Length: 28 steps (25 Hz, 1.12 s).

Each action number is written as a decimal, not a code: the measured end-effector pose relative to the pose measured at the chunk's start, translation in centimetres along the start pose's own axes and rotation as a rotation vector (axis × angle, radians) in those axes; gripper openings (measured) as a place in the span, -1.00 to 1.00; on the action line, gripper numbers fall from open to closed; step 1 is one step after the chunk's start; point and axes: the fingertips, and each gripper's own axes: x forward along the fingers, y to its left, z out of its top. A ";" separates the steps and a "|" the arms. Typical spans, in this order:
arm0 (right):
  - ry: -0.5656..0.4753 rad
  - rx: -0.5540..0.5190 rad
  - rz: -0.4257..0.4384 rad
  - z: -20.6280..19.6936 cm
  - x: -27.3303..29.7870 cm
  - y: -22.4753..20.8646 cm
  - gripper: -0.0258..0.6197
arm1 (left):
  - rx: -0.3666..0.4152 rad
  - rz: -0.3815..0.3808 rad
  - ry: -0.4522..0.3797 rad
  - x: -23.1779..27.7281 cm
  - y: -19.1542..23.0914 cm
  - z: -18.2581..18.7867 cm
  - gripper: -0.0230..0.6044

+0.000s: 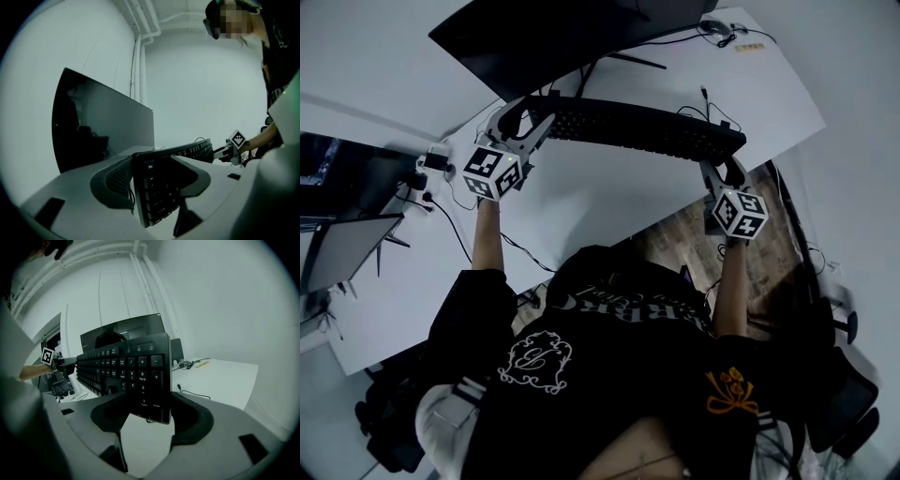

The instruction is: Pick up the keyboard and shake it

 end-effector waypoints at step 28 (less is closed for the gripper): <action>0.421 0.113 -0.134 -10.9 4.4 -4.1 -0.08 | -0.356 -0.111 0.282 8.8 2.0 -18.0 -0.12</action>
